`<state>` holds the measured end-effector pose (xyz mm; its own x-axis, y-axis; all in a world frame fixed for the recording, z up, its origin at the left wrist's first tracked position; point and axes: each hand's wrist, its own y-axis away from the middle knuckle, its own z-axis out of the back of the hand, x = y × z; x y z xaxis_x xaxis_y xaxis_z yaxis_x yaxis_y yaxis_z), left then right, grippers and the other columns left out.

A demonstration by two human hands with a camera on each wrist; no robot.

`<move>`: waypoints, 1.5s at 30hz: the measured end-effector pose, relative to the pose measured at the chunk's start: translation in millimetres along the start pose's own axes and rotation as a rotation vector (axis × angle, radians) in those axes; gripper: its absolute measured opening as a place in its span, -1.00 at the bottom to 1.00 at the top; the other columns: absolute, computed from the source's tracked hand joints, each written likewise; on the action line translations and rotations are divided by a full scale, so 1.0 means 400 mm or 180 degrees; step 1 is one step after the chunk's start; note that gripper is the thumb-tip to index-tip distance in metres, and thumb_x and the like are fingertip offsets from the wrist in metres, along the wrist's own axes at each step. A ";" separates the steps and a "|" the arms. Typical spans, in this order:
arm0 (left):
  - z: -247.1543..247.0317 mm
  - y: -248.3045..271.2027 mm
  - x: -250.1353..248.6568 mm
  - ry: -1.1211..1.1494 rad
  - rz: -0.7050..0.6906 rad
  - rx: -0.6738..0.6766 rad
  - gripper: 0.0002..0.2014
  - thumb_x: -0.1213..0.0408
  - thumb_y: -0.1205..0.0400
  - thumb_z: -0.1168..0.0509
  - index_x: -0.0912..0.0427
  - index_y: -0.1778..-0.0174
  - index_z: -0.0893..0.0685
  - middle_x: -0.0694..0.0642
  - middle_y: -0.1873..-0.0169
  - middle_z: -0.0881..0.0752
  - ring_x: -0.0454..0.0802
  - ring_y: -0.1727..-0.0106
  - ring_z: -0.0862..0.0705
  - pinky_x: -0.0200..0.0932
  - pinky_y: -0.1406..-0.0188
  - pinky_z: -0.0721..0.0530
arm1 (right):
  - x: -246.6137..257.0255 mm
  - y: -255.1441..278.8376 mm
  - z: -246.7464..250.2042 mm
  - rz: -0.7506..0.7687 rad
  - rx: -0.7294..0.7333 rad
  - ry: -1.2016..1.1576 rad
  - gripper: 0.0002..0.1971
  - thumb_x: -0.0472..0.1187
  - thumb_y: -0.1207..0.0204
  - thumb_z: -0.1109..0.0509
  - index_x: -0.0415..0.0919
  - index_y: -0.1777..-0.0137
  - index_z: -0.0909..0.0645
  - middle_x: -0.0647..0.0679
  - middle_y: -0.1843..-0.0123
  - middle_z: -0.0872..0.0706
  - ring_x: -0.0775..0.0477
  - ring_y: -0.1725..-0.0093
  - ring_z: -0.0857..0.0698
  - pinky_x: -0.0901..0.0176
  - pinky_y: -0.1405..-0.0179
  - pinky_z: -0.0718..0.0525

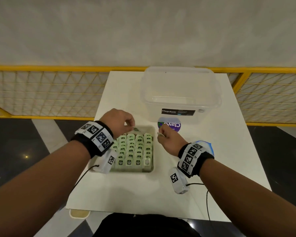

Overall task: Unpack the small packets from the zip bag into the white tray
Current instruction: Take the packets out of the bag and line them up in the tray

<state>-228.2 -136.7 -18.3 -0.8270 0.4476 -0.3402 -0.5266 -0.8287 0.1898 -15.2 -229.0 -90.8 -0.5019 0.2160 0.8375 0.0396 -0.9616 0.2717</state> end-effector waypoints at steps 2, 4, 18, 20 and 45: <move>0.006 0.006 0.065 -0.0414 0.0099 0.0300 -0.96 0.14 -0.52 -0.44 -0.09 0.14 -0.76 -0.17 0.14 -0.77 -0.22 0.20 -0.64 -0.31 0.20 -0.48 | 0.008 -0.007 -0.032 -0.0006 0.0050 0.0116 -0.84 -0.28 -0.60 -0.24 -0.11 0.21 -0.38 -0.02 0.34 -0.50 -0.03 0.36 -0.44 0.11 0.33 -0.43; -0.008 0.010 0.121 -0.0802 0.0259 0.0750 -0.94 0.16 -0.52 -0.43 -0.06 0.13 -0.78 -0.14 0.10 -0.77 -0.12 0.05 -0.69 -0.27 0.11 -0.56 | 0.014 -0.019 -0.060 -0.0004 0.0079 0.0094 -0.89 -0.26 -0.58 -0.27 -0.08 0.16 -0.45 -0.08 0.27 -0.64 -0.08 0.30 -0.62 0.05 0.24 -0.59; -0.243 -0.034 0.286 -0.2101 -0.0140 0.1827 -0.59 0.18 -0.43 -0.41 0.14 -0.18 -0.54 0.07 -0.04 -0.63 0.12 -0.01 -0.71 -0.03 0.00 -0.72 | 0.048 -0.043 -0.157 -0.0242 0.0057 0.0078 -0.79 -0.09 -0.65 -0.30 -0.17 0.18 -0.60 -0.10 0.36 -0.80 0.12 0.44 -0.71 -0.03 0.09 -0.76; -0.245 -0.049 0.280 -0.2118 -0.0076 0.1880 -0.59 0.16 -0.37 -0.47 0.09 -0.08 -0.52 0.06 0.02 -0.63 0.10 0.09 -0.68 -0.07 0.02 -0.71 | 0.042 -0.044 -0.164 -0.0262 0.0058 0.0022 -0.85 -0.17 -0.64 -0.30 -0.22 0.03 -0.64 -0.09 0.28 -0.83 0.14 0.39 -0.72 0.00 0.06 -0.78; -0.037 -0.016 0.117 0.0045 -0.0619 0.0537 -0.88 0.18 -0.59 -0.37 -0.02 0.00 -0.76 -0.09 0.13 -0.79 -0.12 0.12 -0.69 -0.21 0.06 -0.59 | 0.075 -0.082 -0.212 -0.0164 -0.0142 -0.0038 -0.88 -0.11 -0.51 -0.48 -0.15 0.10 -0.70 -0.02 0.30 -0.81 0.21 0.45 -0.66 0.32 0.34 -0.59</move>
<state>-260.8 -115.5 -49.2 -0.7048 0.5872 -0.3981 -0.7018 -0.6592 0.2700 -104.8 -205.4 -114.9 -0.4918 0.2671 0.8288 -0.0248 -0.9557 0.2933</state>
